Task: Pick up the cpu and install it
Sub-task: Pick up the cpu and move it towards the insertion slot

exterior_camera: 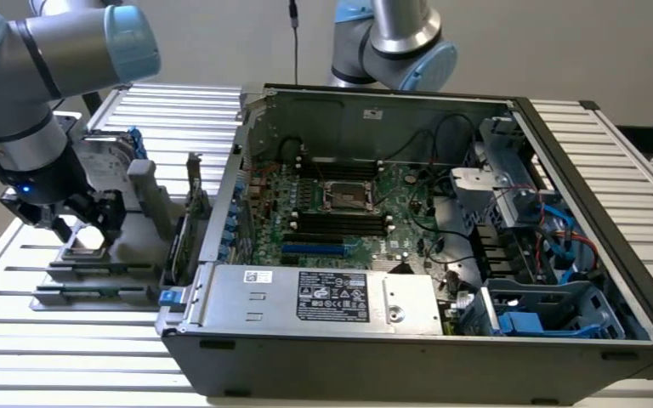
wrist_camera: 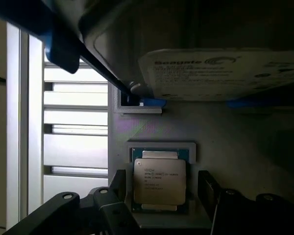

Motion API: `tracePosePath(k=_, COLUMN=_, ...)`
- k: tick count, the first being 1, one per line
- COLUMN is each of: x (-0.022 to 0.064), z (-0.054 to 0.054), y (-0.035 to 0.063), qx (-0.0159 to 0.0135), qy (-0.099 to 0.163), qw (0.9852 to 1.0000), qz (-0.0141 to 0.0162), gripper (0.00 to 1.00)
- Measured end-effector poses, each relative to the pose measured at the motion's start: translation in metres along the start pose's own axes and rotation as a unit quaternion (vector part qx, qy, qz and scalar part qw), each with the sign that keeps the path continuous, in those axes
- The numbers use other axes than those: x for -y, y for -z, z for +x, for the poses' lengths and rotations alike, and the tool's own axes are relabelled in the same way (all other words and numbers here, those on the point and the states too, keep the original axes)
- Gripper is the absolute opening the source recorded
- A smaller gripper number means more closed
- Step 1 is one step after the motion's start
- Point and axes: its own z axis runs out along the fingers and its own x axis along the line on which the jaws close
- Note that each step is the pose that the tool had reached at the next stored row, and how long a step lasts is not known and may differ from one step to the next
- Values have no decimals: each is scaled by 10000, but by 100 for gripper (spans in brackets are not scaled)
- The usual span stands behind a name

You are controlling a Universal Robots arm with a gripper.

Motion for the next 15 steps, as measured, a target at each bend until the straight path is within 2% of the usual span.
tracePosePath(k=13, x=-3, z=-1, y=-32, qx=-11, qy=-9, qw=10000, qz=8, gripper=70)
tracePosePath(k=15, x=-3, z=-1, y=-32, qx=-12, qy=-9, qw=10000, qz=8, gripper=67)
